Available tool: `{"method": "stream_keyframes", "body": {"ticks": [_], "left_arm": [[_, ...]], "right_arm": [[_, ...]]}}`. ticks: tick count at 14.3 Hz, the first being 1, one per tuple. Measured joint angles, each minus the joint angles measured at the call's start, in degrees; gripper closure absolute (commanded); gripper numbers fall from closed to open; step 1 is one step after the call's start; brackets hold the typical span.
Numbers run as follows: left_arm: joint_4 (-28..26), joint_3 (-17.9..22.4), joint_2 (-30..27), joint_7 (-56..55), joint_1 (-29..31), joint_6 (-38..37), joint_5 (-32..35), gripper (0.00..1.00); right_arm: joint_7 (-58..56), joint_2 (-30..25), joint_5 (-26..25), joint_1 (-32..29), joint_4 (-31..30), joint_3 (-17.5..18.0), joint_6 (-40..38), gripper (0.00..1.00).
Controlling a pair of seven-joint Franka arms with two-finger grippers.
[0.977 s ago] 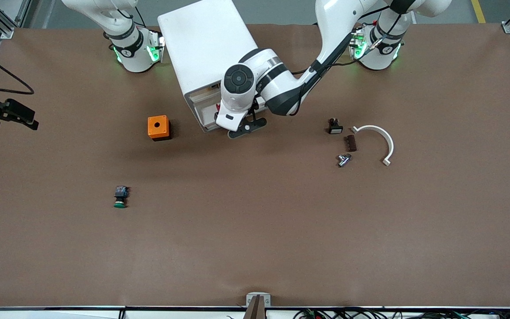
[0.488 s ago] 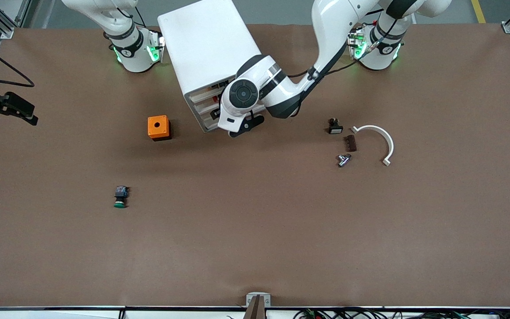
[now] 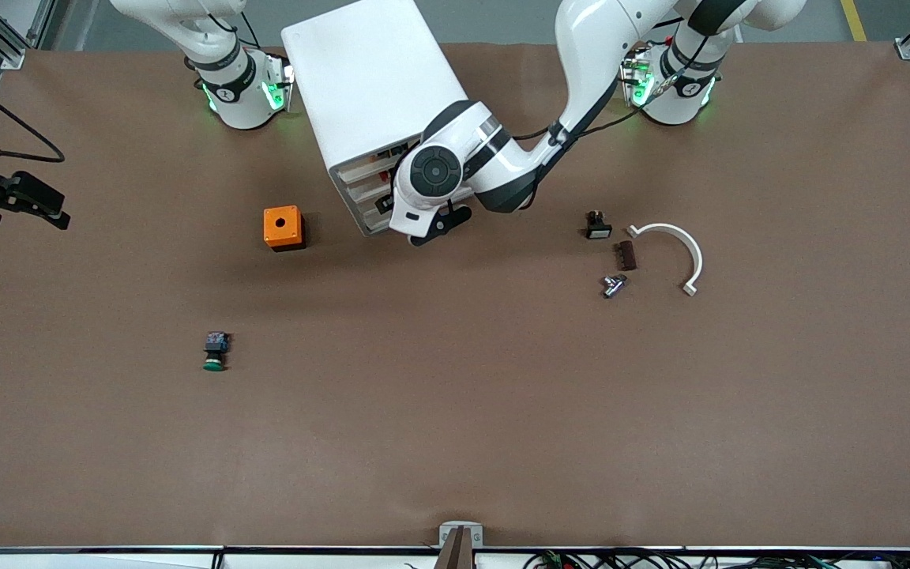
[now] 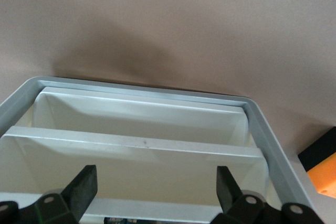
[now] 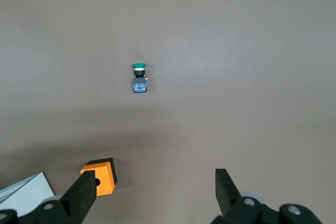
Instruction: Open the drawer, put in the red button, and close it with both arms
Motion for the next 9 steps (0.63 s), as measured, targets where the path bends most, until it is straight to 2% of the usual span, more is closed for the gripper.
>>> {"method": "stream_keyframes", "body": {"ticks": [4, 6, 9], "left_arm": [[1.13, 1.14, -1.63, -0.06, 3.03, -0.49, 1.66, 0.0], [2.27, 1.26, -4.5, -0.04, 6.82, -3.31, 4.84, 0.0], [4.35, 1.4, -10.18, 4.53, 14.31, -10.36, 5.87, 0.0]], "right_arm": [[-0.01, 0.0, -1.63, -0.01, 0.0, 0.0, 0.26, 0.0], [-0.03, 0.0, -2.65, 0.0, 0.03, 0.09, 0.32, 0.0], [-0.02, -0.02, -2.72, 0.01, 0.15, 0.38, 0.41, 0.0]]}}
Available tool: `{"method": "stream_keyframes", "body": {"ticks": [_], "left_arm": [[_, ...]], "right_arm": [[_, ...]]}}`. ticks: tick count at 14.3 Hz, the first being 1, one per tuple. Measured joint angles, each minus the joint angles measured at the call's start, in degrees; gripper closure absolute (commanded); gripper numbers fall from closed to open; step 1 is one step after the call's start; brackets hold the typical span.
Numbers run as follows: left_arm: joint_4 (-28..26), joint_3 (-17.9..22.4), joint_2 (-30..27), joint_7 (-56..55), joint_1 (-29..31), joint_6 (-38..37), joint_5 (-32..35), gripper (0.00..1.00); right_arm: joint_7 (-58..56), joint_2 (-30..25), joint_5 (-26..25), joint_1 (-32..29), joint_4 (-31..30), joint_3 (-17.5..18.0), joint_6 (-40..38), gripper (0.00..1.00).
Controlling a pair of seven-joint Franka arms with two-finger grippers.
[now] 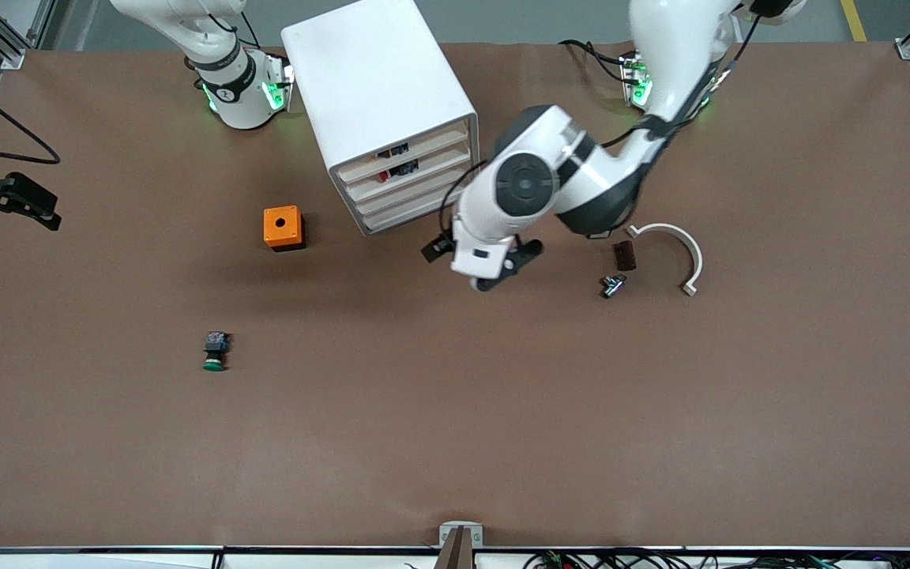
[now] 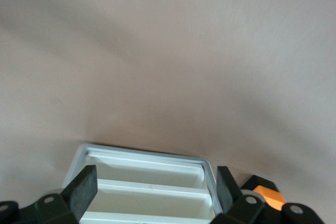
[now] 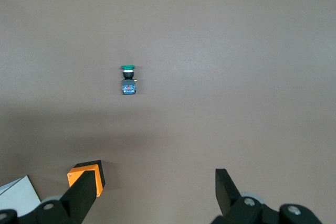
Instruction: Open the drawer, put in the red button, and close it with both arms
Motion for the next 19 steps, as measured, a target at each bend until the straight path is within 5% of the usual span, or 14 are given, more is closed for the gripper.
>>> {"method": "stream_keyframes", "body": {"ticks": [7, 12, 14, 17, 19], "left_arm": [[0.45, 0.26, -11.01, 24.19, 18.24, -14.93, 0.76, 0.0], [0.37, 0.51, -13.69, 40.33, 24.68, -21.91, 6.9, 0.0], [0.29, 4.26, -15.27, 47.13, 24.87, -23.55, 7.09, 0.0], [-0.95, 15.38, -17.45, 57.96, 20.8, -25.1, 7.1, 0.0], [-3.39, 18.41, -19.08, 62.89, 20.51, -24.84, 7.1, 0.0]], "right_arm": [[0.05, -0.08, 2.72, 0.03, 0.02, 0.24, -0.08, 0.0], [0.05, -0.71, 2.78, 0.04, 0.29, 0.36, -0.22, 0.0], [0.05, -1.59, 2.78, 0.05, 0.72, 0.57, -0.75, 0.0], [0.05, -2.43, 2.78, 0.06, 0.75, 1.11, -0.88, 0.0], [0.05, -2.32, 2.78, 0.06, 1.27, 1.12, -0.66, 0.0]]}}
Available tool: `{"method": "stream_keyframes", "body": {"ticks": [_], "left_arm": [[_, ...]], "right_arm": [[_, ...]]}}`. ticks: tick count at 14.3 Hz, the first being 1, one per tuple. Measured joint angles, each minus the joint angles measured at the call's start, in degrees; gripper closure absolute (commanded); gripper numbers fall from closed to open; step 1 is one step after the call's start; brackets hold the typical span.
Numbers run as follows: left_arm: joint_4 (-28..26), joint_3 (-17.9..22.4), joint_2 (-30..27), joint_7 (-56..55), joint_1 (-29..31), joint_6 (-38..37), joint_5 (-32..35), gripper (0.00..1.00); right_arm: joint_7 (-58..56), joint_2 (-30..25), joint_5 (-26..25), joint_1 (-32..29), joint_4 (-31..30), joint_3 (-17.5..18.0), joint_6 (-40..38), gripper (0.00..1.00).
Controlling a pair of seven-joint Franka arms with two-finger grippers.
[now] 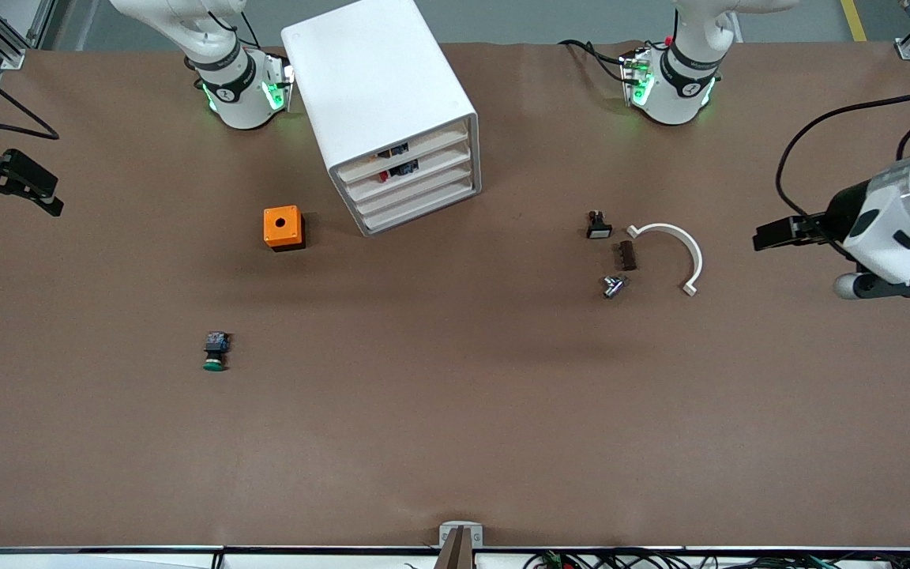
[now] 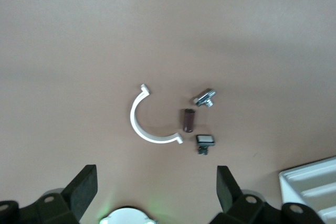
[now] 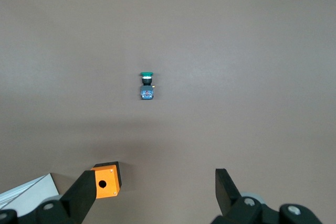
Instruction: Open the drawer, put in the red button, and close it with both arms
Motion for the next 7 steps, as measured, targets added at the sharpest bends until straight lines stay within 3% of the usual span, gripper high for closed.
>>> {"method": "stream_keyframes", "body": {"ticks": [7], "left_arm": [[-11.81, 2.4, -7.77, 6.83, 1.85, 11.39, 0.24, 0.0]], "right_arm": [[0.14, 4.14, 0.0, 0.07, 4.65, 0.06, 0.25, 0.0]]}}
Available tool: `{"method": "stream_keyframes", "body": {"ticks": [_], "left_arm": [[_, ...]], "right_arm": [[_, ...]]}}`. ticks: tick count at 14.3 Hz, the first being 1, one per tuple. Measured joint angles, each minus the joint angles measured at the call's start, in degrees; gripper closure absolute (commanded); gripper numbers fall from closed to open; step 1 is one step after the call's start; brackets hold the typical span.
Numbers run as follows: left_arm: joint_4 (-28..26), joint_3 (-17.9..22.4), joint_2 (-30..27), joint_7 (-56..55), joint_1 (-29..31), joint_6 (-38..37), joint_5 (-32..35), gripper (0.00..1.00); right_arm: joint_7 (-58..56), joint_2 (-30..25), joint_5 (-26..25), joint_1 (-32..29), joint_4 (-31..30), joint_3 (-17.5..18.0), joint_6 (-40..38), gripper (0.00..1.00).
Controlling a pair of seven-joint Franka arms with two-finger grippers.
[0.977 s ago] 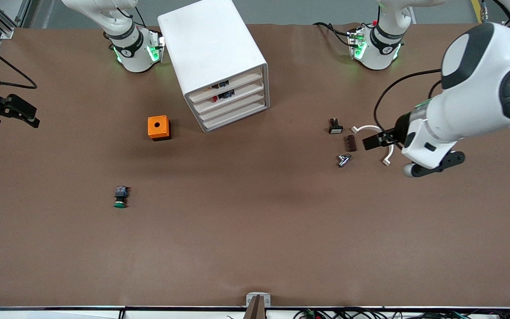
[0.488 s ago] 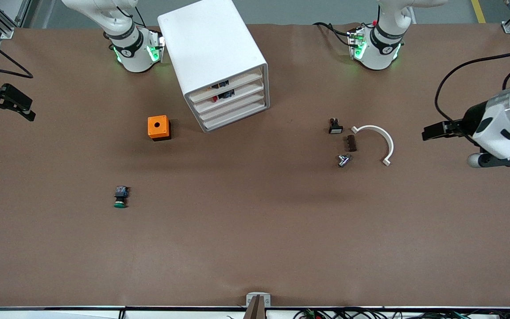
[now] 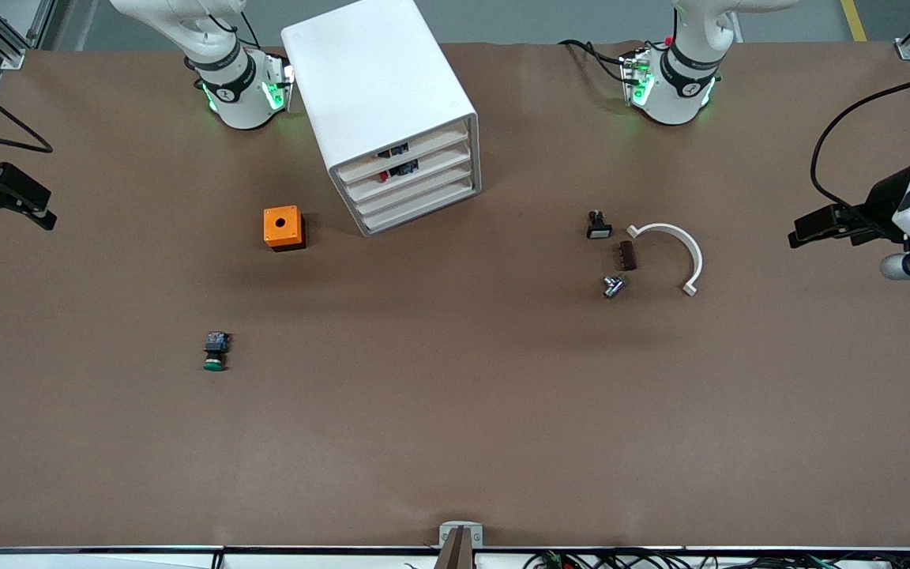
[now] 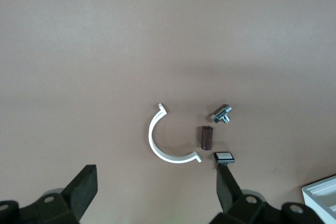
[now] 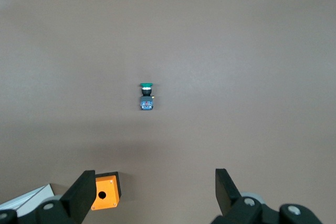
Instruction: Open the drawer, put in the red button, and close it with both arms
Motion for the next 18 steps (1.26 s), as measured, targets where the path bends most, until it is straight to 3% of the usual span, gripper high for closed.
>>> {"method": "stream_keyframes", "body": {"ticks": [4, 18], "left_arm": [[1.43, -0.58, -0.97, 0.2, -0.53, 1.53, 3.58, 0.0], [5.79, -2.7, -1.15, 0.05, -0.57, -0.41, 3.67, 0.0]], "right_arm": [[0.02, 1.23, 0.02, 0.02, 1.68, 0.03, -0.07, 0.0], [0.04, 1.23, 0.4, 0.09, 2.25, 0.12, -0.74, 0.0]]}}
